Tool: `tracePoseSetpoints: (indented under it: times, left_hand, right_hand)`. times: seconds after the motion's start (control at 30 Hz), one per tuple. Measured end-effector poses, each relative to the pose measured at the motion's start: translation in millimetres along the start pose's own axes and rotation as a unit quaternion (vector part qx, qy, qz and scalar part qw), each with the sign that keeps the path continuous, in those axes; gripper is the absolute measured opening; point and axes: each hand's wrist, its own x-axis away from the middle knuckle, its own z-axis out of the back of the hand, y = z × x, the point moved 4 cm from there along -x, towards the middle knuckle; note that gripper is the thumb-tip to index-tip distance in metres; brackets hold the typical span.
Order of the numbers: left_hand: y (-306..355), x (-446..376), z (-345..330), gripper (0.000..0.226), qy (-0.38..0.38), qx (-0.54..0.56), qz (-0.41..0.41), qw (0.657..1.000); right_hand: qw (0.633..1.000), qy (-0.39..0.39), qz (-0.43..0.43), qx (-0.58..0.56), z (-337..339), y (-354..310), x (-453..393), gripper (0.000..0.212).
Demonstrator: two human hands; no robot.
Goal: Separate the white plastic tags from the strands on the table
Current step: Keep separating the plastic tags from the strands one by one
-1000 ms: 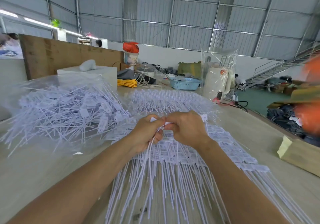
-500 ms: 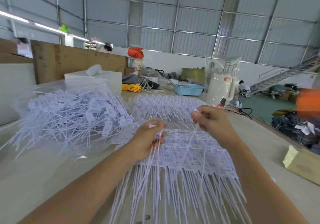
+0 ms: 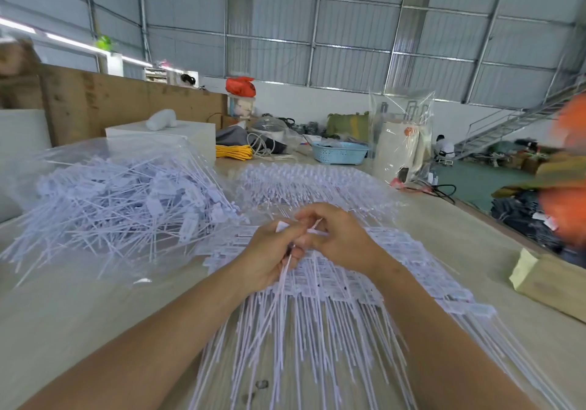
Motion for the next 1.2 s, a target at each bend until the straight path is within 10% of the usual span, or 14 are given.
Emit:
tracePoseSetpoints:
  times: [0.3,0.9,1.2]
  left_hand:
    - [3,1,6,0.018,0.044,-0.013,-0.036,0.998]
    - [3,5,3,0.013,0.034,-0.047,-0.056,0.997]
    - [9,4,1,0.021,0.058,-0.042,0.018,0.997]
  right_hand:
    - [0.999,-0.011,-0.04,0.006,8,10,4,0.002]
    - [0.995,0.011,-0.029,0.09,5,7,5,0.012]
    - [0.942,0.088,0.066,0.318,2,-7,7,0.008]
